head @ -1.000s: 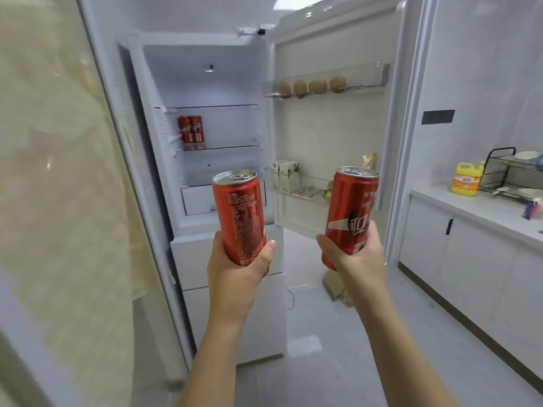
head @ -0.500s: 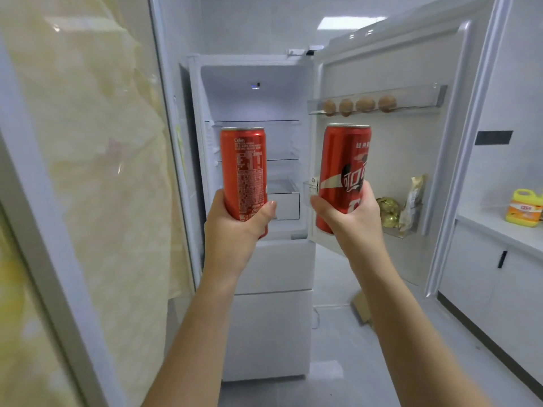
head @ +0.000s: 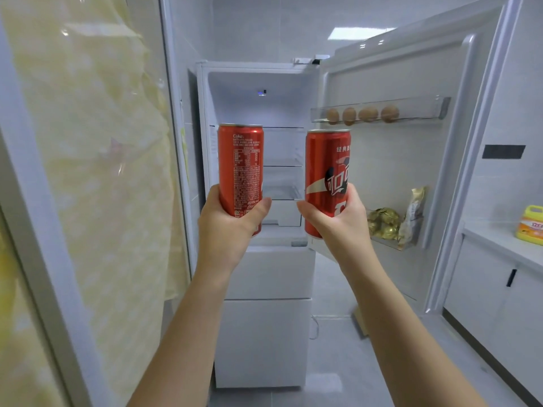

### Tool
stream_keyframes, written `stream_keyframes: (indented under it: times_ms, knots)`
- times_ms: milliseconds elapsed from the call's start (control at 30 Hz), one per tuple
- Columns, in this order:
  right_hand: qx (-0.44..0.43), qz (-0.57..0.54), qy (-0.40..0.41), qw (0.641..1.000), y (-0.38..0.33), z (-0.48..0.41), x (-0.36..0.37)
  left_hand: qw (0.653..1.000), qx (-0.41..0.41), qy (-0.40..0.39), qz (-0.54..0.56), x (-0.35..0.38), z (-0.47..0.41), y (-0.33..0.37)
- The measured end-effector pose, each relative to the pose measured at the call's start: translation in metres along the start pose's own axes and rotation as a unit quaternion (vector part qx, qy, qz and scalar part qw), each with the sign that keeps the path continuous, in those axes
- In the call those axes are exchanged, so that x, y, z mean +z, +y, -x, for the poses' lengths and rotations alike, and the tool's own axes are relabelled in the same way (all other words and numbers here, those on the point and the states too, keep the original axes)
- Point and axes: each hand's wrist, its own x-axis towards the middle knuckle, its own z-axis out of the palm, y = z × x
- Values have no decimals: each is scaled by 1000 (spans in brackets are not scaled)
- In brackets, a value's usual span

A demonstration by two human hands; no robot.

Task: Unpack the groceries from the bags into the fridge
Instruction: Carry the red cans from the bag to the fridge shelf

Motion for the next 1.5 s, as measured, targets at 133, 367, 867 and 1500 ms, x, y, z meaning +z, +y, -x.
stream_keyframes:
  times_ms: [133,367,867,1500]
  knots:
    - [5,-4,-16,1000,9,-6,-3,1000,-8,19,-6,5,1,-7]
    - [15,-7,-32,999,28,-28,3,998,-25,40,-28,13,-16,-27]
    - [26,9,3,1000,132,-129,60,999,-6,28,-23,40,-142,-131]
    - [55,11,34,998,307,-312,165,999,-45,-12,24,87,-345,-305]
